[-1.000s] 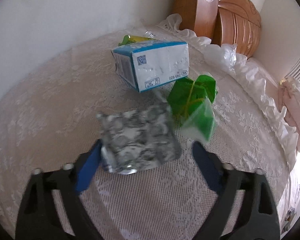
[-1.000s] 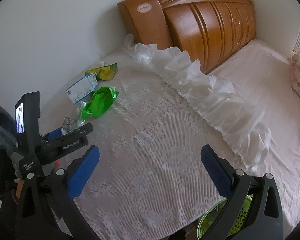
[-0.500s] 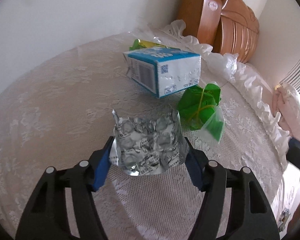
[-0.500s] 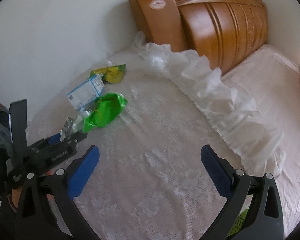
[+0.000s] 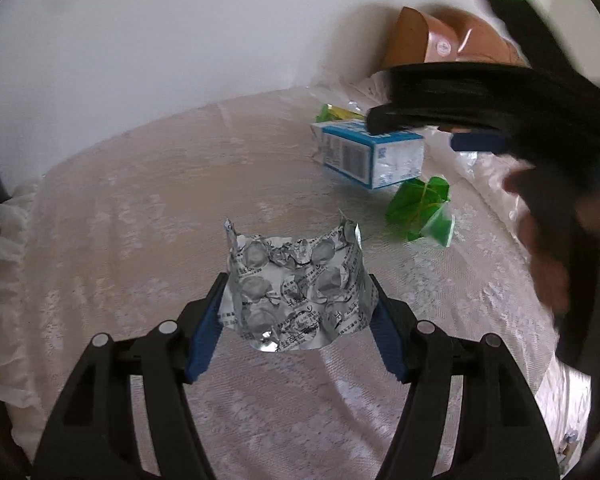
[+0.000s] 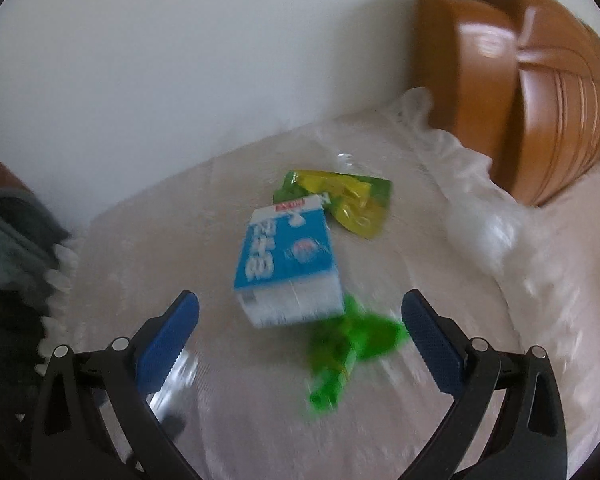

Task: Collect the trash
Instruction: 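Grasp the silver blister foil with the left tool while the right tool grasps the milk carton, then carry the blister foil and milk carton over the wastebasket with both tools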

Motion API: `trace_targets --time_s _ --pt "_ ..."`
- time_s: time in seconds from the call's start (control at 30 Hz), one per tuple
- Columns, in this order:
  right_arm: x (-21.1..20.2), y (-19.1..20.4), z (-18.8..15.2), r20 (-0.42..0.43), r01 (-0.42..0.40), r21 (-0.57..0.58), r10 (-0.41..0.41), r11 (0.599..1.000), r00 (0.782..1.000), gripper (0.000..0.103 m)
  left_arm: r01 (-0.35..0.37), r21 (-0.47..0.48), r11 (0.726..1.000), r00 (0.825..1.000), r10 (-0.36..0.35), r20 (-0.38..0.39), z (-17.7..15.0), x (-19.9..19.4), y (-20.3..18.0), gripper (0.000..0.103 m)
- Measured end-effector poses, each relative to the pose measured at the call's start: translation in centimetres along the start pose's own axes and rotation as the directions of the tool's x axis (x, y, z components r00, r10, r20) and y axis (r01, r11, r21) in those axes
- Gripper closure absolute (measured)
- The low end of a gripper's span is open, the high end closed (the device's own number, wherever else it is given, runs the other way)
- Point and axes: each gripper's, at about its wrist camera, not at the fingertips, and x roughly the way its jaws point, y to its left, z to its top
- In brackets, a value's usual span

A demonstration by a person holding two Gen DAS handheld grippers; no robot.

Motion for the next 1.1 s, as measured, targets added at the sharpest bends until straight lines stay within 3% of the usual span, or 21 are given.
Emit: trace_targets --time_s 0.1,0.17,0.3,0.33,0.43,0.6,0.7,0.8,1.0,1.1 --pt "2.3 1.6 2.2 -0.117 0.023 -0.051 -0.029 0.998 0.993 0.002 0.0 -0.017 1.0 1.0 0.0 0.001 -0.2 -0.1 0.8 0.039" --pt "4.4 2.7 3.9 -0.204 0.08 -0.139 -0.108 0.987 0.973 0.002 0.004 -0.031 1.0 1.0 -0.004 0.002 -0.2 0.0 1.4 0.039" --pt "6.6 3.3 4.5 -0.275 0.104 -0.176 -0.151 0.979 0.95 0.003 0.005 -0.043 0.999 1.0 -0.005 0.008 0.0 0.1 1.9 0.039" --pt "6.8 3.4 4.3 -0.283 0.099 -0.175 -0.147 0.98 0.948 0.008 0.006 -0.047 0.999 1.0 -0.006 0.012 0.1 0.1 2.1 0.039" --pt "7.3 2.8 3.8 -0.314 0.058 -0.14 -0.1 0.988 0.944 0.037 0.005 -0.059 0.998 1.0 -0.004 0.017 0.2 0.1 2.4 0.039" --pt "5.4 2.2 3.4 -0.238 0.01 -0.085 -0.03 0.996 0.971 0.038 0.0 -0.06 0.998 0.999 0.002 0.034 0.4 -0.7 2.8 0.039" --pt "1.5 1.6 2.3 -0.125 -0.108 -0.028 0.103 0.994 0.987 0.038 0.008 -0.054 0.999 0.999 -0.005 0.055 0.6 -1.8 2.5 0.039" --pt "-2.3 0.8 0.3 -0.025 -0.157 0.005 0.157 0.988 0.987 0.038 0.014 -0.027 1.0 0.997 -0.012 0.078 0.6 -3.3 1.9 0.039" --pt "-7.9 -0.6 -4.5 0.073 -0.186 0.077 0.181 0.979 0.981 0.038 0.053 0.026 0.998 0.993 -0.056 0.109 -0.8 -6.8 -0.2 0.039" --pt "-11.1 -2.7 -9.2 0.11 -0.176 0.137 0.161 0.975 0.981 0.038 0.083 0.055 0.995 0.991 -0.088 0.096 -1.9 -7.9 -1.8 0.039"
